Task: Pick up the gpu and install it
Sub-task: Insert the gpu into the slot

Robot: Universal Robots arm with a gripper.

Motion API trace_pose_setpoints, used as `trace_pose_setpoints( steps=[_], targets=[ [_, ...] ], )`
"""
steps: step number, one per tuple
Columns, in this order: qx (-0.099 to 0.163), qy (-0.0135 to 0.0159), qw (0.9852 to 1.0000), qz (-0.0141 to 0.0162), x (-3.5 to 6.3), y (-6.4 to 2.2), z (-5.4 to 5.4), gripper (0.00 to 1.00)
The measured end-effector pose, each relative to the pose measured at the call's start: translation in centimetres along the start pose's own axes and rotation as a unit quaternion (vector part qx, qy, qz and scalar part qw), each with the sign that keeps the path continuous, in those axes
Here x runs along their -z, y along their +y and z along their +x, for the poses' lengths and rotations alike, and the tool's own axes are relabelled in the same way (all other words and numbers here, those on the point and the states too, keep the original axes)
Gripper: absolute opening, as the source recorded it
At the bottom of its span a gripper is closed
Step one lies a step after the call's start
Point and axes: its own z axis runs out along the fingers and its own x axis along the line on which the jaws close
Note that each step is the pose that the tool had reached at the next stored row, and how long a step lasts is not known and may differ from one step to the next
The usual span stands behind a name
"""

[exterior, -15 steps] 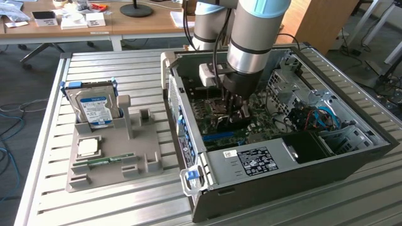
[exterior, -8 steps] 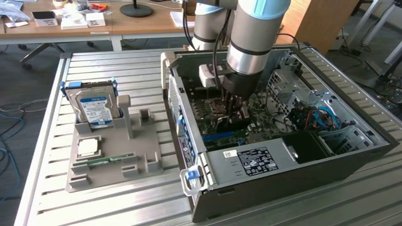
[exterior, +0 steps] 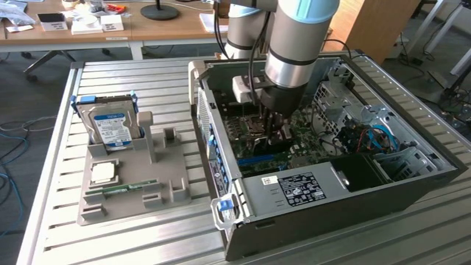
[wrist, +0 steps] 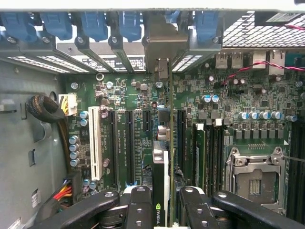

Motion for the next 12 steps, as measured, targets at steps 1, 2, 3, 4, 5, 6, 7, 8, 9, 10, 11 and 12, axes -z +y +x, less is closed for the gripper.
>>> trace_pose_setpoints(
  steps=[1, 2, 3, 4, 5, 6, 7, 8, 9, 10, 11, 12],
  targets=[
    [0.0, 0.0, 1.0, 0.0, -0.02, 0.04, 0.0, 0.27],
    [0.0, 0.0, 1.0, 0.0, -0.07, 0.06, 0.01, 0.27],
    [0.0, -0.0001, 1.0, 0.0, -0.15, 0.06, 0.01, 0.27],
    [0.0, 0.0, 1.0, 0.0, -0.22, 0.07, 0.01, 0.27],
    [0.0, 0.0, 1.0, 0.0, -0.28, 0.07, 0.01, 0.27],
    [0.0, 0.0001, 1.0, 0.0, -0.31, 0.08, 0.01, 0.27],
    [0.0, 0.0002, 1.0, -0.0001, -0.31, 0.08, 0.01, 0.27],
    [0.0, 0.0001, 1.0, 0.0, -0.35, 0.08, 0.01, 0.27],
    [0.0, -0.0001, 1.0, 0.0, -0.44, 0.08, 0.01, 0.27],
    [0.0, 0.0, 1.0, 0.0, -0.52, 0.09, 0.01, 0.27],
    [0.0, 0.0, 1.0, 0.0, -0.58, 0.09, 0.02, 0.27],
    [0.0, 0.0001, 1.0, 0.0, -0.64, 0.09, 0.02, 0.27]
  ],
)
